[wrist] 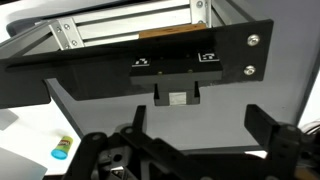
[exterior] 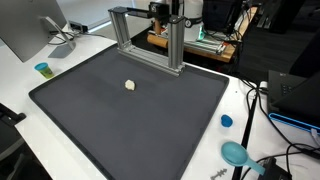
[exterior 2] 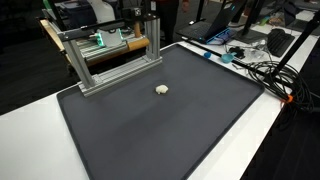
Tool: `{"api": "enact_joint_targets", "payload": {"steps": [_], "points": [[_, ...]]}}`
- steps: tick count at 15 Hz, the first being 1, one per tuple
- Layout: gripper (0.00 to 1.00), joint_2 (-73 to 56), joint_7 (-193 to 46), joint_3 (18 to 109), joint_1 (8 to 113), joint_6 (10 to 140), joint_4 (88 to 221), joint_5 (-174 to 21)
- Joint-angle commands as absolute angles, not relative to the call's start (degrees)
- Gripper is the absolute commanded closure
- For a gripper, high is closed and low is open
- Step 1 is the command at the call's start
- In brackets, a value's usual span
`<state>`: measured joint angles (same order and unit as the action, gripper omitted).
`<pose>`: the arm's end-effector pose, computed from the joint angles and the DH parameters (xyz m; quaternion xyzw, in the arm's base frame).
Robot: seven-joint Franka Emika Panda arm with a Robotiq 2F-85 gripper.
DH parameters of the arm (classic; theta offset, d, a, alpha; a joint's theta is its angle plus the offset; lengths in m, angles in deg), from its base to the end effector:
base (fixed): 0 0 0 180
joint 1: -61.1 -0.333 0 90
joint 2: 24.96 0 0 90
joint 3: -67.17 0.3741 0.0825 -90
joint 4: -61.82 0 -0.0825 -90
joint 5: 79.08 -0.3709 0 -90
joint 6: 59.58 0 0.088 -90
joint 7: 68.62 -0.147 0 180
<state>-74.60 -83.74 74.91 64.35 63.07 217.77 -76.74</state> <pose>0.2735 0.0221 0.4951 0.9828 -0.0992 0.1479 0.0482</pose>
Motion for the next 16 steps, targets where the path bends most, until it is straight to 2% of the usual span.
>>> {"api": "enact_joint_targets", "payload": {"steps": [1,9,16], "points": [[0.0,-72.11,-81.7,73.76,64.1,67.39,218.78,-76.22],[0.0,-69.44,-81.13,73.03,64.28,67.24,218.4,-76.21],[0.0,-66.87,-74.75,67.86,63.32,67.34,218.7,-78.0]]}}
